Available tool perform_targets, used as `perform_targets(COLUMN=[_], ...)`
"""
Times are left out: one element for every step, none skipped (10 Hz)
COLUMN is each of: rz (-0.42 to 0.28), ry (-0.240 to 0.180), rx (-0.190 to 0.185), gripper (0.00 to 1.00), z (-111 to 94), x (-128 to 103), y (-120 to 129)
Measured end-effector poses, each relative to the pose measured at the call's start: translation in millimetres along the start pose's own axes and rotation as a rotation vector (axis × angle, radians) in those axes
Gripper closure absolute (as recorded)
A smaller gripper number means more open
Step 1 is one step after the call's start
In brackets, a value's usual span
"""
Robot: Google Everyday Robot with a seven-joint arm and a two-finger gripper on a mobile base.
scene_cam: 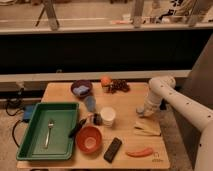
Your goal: Wipe table surface with towel
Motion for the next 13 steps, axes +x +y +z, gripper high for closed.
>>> perform_targets(rz=[-0.012, -0.034, -0.050, -0.062, -0.060, -0.062, -0.062, -0.063, -0.080, -0.117, -0.153, -0.196, -0.216], ry=[-0.011, -0.023, -0.034, -0.044, -0.045, -0.045, -0.045, -0.046, -0.053, -0.066, -0.077, -0.081, -0.080], rx=[0.005, 0.004, 0.013, 0.021, 0.021, 0.020, 0.020, 0.021, 0.017, 0.004, -0.010, -0.029, -0.038], gripper=[1.00, 1.00, 1.00, 1.00, 1.00, 1.00, 1.00, 1.00, 1.00, 1.00, 1.00, 1.00, 1.00], z=[7.5, 14.8, 17.3, 18.3, 17.9, 17.6, 17.7, 17.8, 18.1, 18.8, 19.7, 21.4, 23.3], x=[-7.2, -20.5, -31.9, -38.4, -37.9, -38.6, -38.7, -39.0, -43.4, -52.8, -65.5, -86.3, -104.7], y=[-14.5, -26.9, -32.7, -34.9, -34.7, -34.5, -34.4, -34.3, -31.8, -23.6, -10.9, 10.0, 24.6])
